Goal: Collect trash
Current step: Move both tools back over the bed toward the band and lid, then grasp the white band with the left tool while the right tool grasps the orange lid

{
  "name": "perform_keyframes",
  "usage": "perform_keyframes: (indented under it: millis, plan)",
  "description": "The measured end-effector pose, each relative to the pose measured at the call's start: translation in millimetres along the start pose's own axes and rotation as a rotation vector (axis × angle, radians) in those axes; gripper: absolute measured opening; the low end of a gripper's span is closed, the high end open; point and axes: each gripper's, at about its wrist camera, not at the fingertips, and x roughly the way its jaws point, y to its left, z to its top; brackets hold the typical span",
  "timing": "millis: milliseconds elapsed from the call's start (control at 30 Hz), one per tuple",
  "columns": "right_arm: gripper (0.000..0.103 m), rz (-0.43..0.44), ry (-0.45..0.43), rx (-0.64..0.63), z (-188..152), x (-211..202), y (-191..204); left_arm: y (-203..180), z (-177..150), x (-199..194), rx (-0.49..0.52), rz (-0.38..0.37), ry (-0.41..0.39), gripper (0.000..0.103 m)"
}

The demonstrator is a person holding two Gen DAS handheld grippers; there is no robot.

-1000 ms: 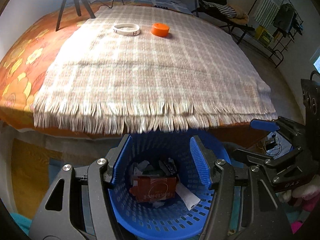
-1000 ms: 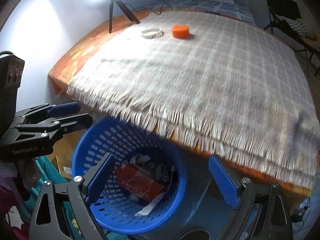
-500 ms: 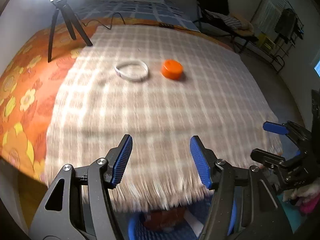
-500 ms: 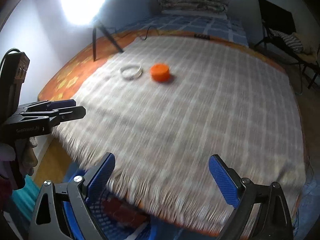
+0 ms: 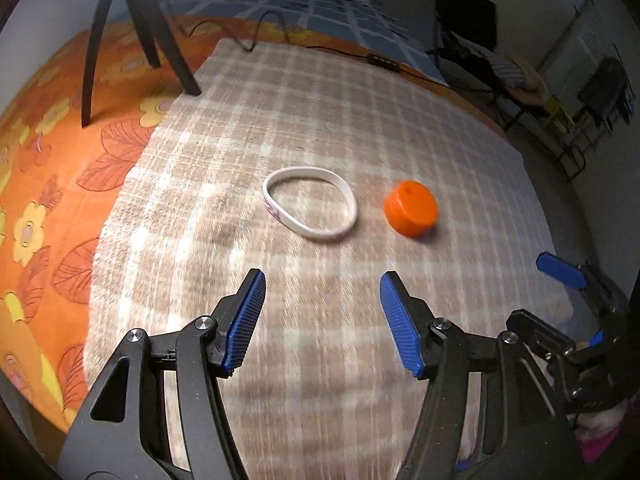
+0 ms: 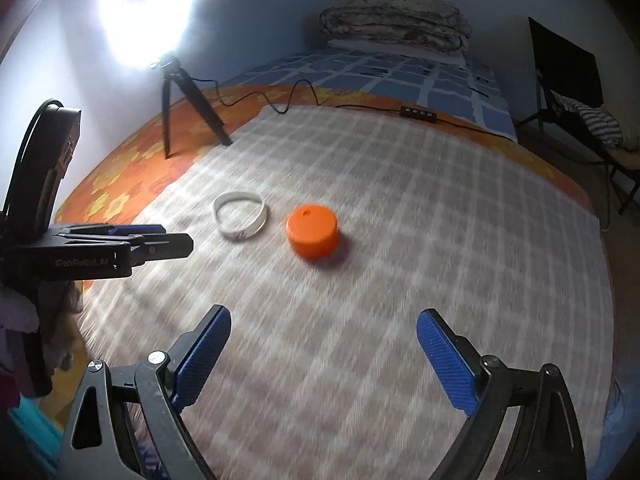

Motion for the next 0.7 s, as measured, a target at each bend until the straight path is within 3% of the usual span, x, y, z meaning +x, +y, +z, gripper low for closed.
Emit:
perform_keyframes:
  millis: [233,367,433,633,700]
  plan:
    - [0.087,0.005,0.018,0.002,19,39,2,13,25,28,-0.020,0.020,0.003,0.046]
    - [0.084,0.008,0.029,0.012,28,57,2,17,34,40,-0.026,0.031,0.001,0.045]
    - [0.084,0.006,0.030,0.011,31,63,2,17,37,45,-0.020,0.040,0.002,0.038]
    - [0.083,-0.005,0.039,0.000,39,80,4,15,46,57,0.014,0.070,-0.010,0.032]
    - [0.078,-0.013,0.049,0.001,41,86,4,13,48,60,0.029,0.086,-0.017,0.030]
